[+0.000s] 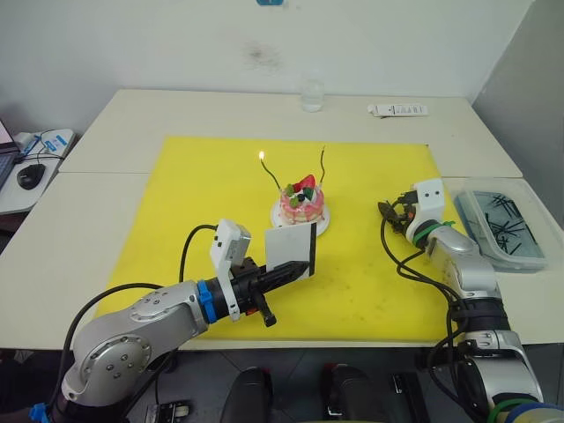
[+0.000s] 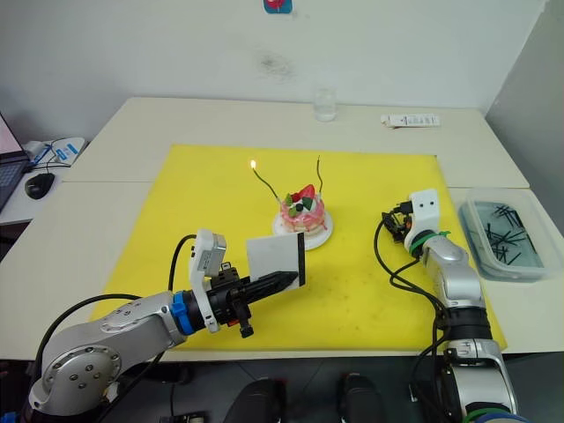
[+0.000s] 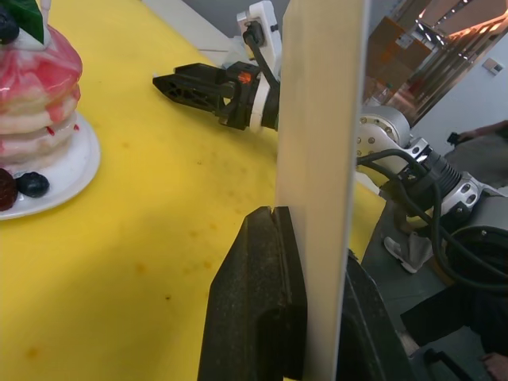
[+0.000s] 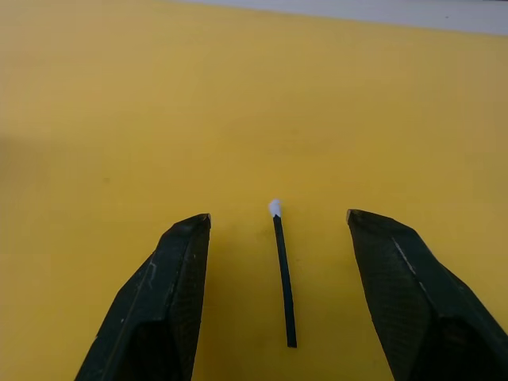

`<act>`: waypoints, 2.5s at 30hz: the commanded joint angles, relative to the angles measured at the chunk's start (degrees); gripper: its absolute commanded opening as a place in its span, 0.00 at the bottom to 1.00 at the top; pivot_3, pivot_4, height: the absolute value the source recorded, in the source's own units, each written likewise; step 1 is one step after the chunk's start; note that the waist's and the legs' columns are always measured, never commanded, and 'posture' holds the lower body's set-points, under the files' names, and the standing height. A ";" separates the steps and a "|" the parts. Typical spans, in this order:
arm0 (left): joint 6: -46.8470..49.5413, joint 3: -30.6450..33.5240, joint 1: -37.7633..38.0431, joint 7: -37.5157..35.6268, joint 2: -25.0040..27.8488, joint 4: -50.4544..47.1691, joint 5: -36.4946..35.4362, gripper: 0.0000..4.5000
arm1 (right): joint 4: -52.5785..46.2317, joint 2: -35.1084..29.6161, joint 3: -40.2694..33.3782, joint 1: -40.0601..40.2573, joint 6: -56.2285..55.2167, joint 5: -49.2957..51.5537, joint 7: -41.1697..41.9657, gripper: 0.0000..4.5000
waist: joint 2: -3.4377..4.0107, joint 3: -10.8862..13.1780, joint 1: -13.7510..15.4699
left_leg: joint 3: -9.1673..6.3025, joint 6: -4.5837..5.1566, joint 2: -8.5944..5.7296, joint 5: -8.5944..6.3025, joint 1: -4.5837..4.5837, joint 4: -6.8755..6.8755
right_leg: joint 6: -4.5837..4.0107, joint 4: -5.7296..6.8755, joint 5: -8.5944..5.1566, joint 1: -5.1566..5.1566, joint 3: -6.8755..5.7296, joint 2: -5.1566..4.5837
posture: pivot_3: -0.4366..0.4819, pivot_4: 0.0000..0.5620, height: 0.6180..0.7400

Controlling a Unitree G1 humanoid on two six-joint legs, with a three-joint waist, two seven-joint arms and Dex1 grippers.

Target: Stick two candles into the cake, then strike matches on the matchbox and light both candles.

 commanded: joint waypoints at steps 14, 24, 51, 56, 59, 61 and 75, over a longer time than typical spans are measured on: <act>-0.80 1.25 1.08 0.47 0.21 -3.53 -1.32 0.00 | 3.15 0.73 0.14 -1.10 -2.95 -0.70 -0.74 0.35 | 0.01 -0.01 -0.01 | -0.02 0.00 0.00 0.00 0.05 0.04 | 0.00 0.07 0.01 0.04 0.00 0.00 | 0.48 0.27 1.00; -0.66 0.96 0.71 1.20 0.20 -3.50 -1.85 0.00 | 4.14 0.74 -0.32 -1.18 -2.52 -0.29 -1.23 0.35 | 0.01 -0.02 -0.01 | -0.02 0.00 0.00 0.00 0.07 0.06 | 0.02 0.08 0.02 0.06 0.01 0.00 | 0.48 0.27 1.00; -1.11 0.29 0.56 0.86 -0.42 -2.96 -0.78 0.00 | 2.42 -0.29 -0.94 -0.48 -0.41 0.39 -0.86 0.01 | 0.00 -0.04 -0.01 | -0.02 0.01 -0.01 0.01 0.07 0.08 | 0.02 0.07 0.03 0.07 0.02 -0.01 | 0.48 0.27 1.00; -0.91 1.21 -0.10 2.42 -1.48 -1.72 -2.46 0.00 | -9.72 -3.78 -0.25 2.08 3.61 2.16 3.37 0.01 | 0.03 -0.02 0.31 | -0.03 0.01 -0.01 0.00 0.00 0.05 | 0.03 0.04 0.03 0.04 -0.01 -0.02 | 0.48 0.27 1.00; -0.65 1.56 -0.63 4.36 -2.42 -0.66 -4.04 0.00 | -20.04 -8.16 -0.08 3.46 10.84 5.84 8.83 0.01 | 0.04 -0.02 0.23 | 0.01 0.01 0.00 0.00 -0.01 0.03 | 0.03 0.00 0.02 0.01 0.01 -0.02 | 0.48 0.27 1.00; -0.58 1.76 -1.06 6.15 -3.36 0.36 -5.46 0.00 | -25.18 -10.64 -0.23 3.72 15.73 8.59 11.40 0.01 | 0.04 -0.01 0.24 | -0.01 0.01 0.01 0.00 0.00 0.01 | 0.03 0.01 0.02 0.01 0.00 -0.02 | 0.48 0.27 1.00; -0.43 1.69 -3.31 11.61 -6.46 5.89 -9.24 0.00 | -44.29 -23.74 7.09 4.72 16.67 11.13 25.72 0.01 | 0.04 -0.01 0.24 | -0.02 0.01 -0.02 0.00 0.00 0.04 | 0.00 -0.05 0.01 0.03 -0.04 -0.03 | 0.48 0.27 1.00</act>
